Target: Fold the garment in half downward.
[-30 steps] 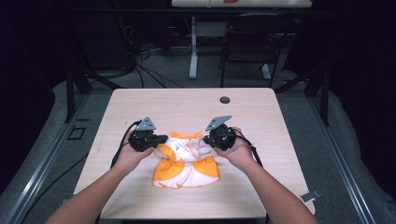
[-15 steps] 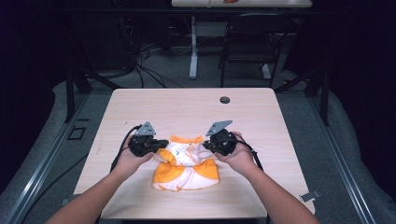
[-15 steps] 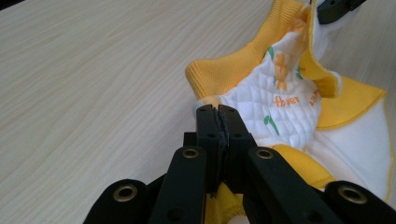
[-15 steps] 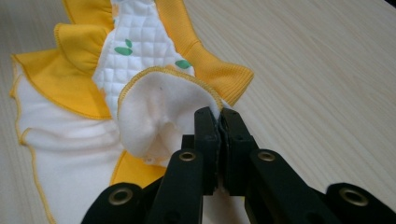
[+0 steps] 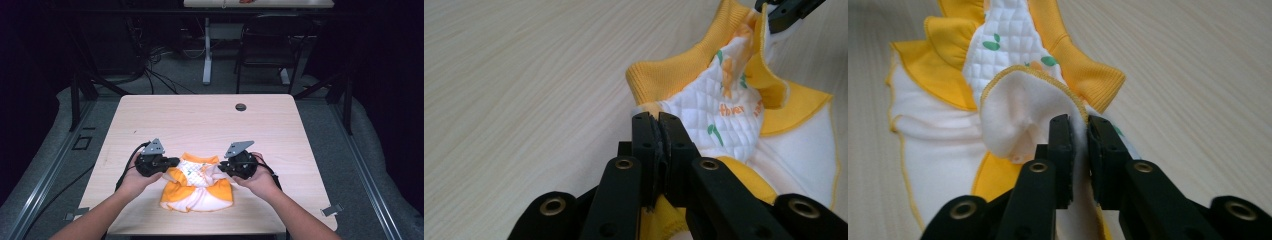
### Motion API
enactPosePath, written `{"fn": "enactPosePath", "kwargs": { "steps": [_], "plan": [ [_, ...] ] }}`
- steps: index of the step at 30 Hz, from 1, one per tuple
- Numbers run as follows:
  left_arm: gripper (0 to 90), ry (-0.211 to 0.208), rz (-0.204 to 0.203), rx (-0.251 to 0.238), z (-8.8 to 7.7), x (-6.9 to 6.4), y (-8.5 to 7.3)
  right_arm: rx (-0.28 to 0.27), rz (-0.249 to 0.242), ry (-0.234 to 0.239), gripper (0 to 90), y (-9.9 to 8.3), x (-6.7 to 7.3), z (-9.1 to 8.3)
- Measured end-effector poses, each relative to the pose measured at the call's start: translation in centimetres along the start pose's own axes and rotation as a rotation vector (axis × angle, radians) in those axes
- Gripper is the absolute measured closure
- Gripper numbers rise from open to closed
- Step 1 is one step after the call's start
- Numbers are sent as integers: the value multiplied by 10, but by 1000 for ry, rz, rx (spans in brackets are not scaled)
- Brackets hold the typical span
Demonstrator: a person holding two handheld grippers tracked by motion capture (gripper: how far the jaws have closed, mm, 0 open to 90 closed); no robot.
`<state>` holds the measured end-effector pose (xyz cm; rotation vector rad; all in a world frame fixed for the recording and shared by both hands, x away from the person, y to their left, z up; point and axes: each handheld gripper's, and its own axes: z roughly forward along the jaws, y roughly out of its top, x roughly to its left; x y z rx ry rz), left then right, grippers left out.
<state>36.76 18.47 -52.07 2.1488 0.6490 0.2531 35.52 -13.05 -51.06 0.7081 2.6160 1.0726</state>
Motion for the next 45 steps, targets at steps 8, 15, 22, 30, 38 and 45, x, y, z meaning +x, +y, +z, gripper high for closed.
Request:
{"fn": "enactPosePath", "kwargs": {
  "steps": [8,15,22,30,38,45],
  "plan": [
    [754,-56,-48,-19,-6,-2,-14,-31,54,50,689,-16,6,-3],
    [737,-81,-48,-22,-14,-12,-24,-39,68,81,640,-24,13,-8],
    [687,-91,-48,-47,-31,-21,-27,-72,59,100,568,-28,25,-24],
    [810,-30,-99,-60,-39,-15,-15,-132,80,53,771,-20,22,-40],
    [900,-64,-103,-21,-15,-23,-9,-103,99,17,884,-8,19,-11],
    [900,-89,-82,2,-13,-32,-15,-99,68,70,895,-8,30,-10]
  ]
}}
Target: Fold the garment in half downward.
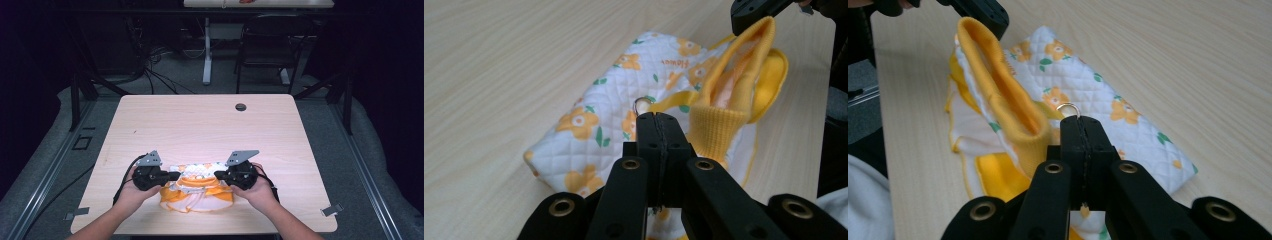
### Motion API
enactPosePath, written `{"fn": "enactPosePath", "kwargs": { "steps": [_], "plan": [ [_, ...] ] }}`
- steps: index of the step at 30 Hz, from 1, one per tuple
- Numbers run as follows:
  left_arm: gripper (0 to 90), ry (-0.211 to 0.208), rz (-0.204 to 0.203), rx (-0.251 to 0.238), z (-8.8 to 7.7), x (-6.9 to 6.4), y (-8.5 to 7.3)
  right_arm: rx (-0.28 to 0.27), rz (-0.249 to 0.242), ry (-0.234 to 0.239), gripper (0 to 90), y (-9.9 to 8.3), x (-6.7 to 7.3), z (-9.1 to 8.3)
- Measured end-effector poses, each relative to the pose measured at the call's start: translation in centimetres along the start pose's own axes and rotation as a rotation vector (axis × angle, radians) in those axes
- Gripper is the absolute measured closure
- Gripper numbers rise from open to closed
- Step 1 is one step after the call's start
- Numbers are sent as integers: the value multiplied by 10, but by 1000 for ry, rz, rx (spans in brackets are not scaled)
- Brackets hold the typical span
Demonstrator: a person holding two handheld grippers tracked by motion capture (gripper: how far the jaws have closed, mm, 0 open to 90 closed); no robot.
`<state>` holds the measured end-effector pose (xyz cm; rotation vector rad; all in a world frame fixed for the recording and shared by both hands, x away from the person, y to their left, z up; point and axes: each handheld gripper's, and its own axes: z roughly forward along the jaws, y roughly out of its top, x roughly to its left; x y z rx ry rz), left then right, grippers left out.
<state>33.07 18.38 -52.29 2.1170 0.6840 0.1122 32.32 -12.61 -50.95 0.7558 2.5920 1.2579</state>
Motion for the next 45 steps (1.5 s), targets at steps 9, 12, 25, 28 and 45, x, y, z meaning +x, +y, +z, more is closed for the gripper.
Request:
{"fn": "enactPosePath", "kwargs": {
  "steps": [9,12,25,28,45],
  "plan": [
    [900,-19,3,55,4,-12,-27,46,-29,50,894,-21,18,1],
    [900,-17,5,73,6,-14,-33,78,-44,68,895,-30,25,6],
    [898,5,21,126,18,-14,-46,127,-18,111,895,-55,33,24],
    [895,5,17,120,19,-13,-48,122,-10,113,896,-57,32,25],
    [899,22,-19,99,28,0,-43,115,23,94,898,-55,20,33]
  ]
}}
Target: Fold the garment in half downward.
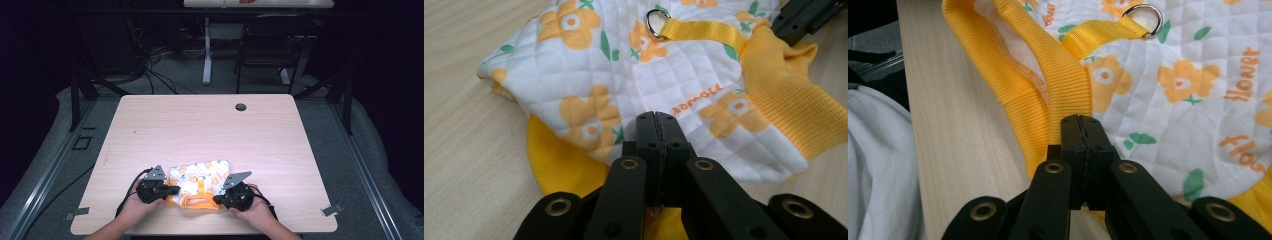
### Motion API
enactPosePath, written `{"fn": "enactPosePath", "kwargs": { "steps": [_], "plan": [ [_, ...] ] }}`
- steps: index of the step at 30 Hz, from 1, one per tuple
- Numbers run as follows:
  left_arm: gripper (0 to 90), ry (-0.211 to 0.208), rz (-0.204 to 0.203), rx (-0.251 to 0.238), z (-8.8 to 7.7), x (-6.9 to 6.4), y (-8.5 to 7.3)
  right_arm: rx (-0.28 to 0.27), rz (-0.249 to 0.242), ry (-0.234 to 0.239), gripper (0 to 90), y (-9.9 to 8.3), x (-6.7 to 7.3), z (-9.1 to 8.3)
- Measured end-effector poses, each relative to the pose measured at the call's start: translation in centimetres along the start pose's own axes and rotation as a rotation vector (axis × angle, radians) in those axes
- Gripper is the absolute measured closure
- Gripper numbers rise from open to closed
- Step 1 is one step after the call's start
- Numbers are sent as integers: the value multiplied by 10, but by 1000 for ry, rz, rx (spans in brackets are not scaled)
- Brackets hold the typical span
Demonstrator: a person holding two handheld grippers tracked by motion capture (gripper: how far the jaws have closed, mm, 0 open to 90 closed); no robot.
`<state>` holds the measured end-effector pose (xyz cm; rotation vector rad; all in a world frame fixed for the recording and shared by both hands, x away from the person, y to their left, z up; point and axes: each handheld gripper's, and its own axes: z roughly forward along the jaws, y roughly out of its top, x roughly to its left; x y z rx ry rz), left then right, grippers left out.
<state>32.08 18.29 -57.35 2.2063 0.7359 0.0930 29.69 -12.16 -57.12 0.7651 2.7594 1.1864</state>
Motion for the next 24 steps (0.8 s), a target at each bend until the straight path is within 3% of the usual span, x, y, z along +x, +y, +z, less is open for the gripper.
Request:
{"fn": "enactPosePath", "kwargs": {
  "steps": [10,19,22,24],
  "plan": [
    [900,31,-31,-19,8,13,9,-8,29,-29,898,6,-13,3],
    [900,46,-48,-20,14,24,18,13,25,-63,899,14,-25,5],
    [900,54,-51,-19,17,28,22,-2,49,-60,899,15,-31,6],
    [900,63,-55,-21,20,31,25,4,41,-83,899,18,-33,6]
  ]
}}
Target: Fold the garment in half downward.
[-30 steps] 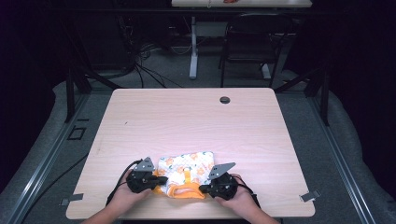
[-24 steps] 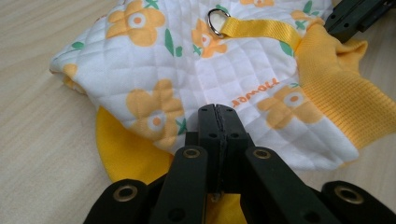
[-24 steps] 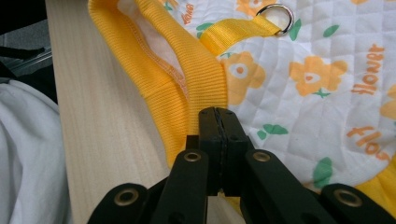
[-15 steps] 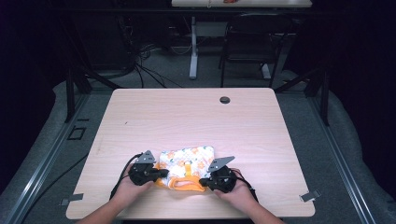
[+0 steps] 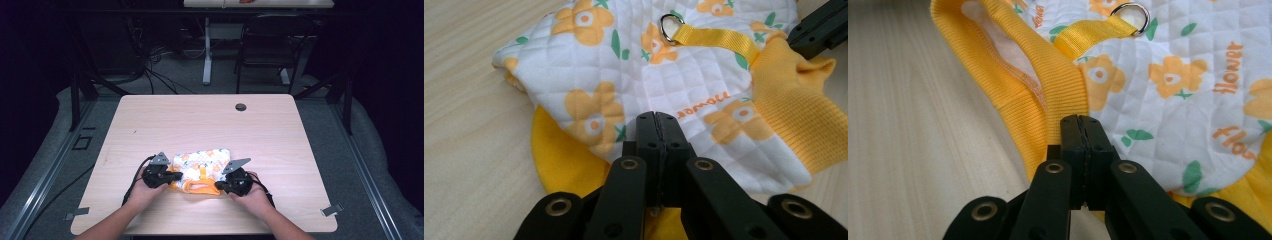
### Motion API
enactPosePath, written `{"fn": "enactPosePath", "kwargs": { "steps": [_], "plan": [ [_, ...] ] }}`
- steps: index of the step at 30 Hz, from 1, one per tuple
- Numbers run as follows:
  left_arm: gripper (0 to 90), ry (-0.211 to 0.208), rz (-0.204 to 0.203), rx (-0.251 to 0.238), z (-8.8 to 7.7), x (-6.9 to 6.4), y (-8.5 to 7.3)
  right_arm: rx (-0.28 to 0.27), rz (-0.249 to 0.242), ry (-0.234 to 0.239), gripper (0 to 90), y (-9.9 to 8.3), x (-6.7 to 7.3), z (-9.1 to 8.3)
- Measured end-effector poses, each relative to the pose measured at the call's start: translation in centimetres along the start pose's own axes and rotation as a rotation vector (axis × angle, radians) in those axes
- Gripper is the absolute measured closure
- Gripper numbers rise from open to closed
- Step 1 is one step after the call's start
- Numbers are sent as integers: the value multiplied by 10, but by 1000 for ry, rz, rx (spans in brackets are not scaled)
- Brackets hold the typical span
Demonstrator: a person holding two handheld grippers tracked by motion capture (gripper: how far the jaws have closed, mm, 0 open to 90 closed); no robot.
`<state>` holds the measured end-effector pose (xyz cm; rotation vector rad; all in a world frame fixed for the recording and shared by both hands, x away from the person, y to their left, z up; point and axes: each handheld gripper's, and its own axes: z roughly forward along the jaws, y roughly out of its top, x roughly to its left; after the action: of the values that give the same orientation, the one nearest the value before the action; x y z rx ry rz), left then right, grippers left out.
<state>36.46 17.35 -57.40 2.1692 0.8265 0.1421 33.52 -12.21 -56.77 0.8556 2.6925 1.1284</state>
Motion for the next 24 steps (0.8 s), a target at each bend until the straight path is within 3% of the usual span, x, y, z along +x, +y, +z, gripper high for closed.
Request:
{"fn": "enactPosePath", "kwargs": {
  "steps": [5,21,24],
  "plan": [
    [900,18,7,2,4,4,6,12,1,-12,899,4,-5,1],
    [900,41,-50,-26,17,23,20,15,29,-43,899,16,-25,8],
    [900,51,-41,-22,19,24,23,13,30,-52,899,18,-28,9]
  ]
}}
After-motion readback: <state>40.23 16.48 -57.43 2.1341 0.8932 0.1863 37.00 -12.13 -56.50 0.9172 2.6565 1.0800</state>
